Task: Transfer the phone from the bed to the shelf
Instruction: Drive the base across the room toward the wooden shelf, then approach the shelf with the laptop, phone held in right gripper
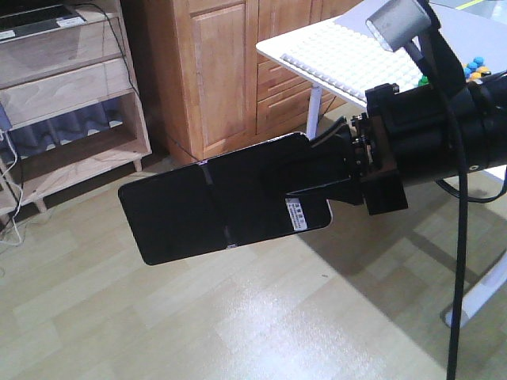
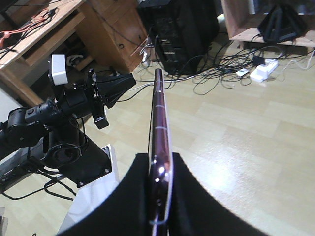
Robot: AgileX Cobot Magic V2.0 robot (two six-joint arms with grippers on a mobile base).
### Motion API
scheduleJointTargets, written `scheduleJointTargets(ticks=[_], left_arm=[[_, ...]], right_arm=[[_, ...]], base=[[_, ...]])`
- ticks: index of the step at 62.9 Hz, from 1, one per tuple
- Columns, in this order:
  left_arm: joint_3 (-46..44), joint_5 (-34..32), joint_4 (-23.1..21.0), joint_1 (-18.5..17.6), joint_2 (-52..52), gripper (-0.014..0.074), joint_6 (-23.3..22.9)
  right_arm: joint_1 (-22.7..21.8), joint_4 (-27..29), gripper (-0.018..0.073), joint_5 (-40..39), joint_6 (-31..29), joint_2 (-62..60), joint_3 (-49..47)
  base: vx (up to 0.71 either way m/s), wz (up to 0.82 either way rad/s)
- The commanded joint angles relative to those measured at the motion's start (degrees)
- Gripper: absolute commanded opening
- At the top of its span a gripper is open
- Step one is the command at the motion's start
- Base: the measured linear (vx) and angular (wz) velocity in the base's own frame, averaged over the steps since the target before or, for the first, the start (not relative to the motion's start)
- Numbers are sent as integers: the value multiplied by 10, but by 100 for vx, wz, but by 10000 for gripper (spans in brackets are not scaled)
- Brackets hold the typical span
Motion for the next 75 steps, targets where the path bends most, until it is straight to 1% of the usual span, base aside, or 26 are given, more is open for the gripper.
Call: scheduleJointTargets(ticks=[1, 33, 75], left_arm=[[4, -40, -5, 0, -5, 1, 0], [4, -40, -5, 0, -5, 1, 0], [4, -40, -5, 0, -5, 1, 0]], right_arm=[[1, 52, -2, 32, -2, -16, -15], [1, 52, -2, 32, -2, -16, -15], [1, 52, -2, 32, -2, -16, -15]], base=[[40, 0], [41, 9], [43, 27]])
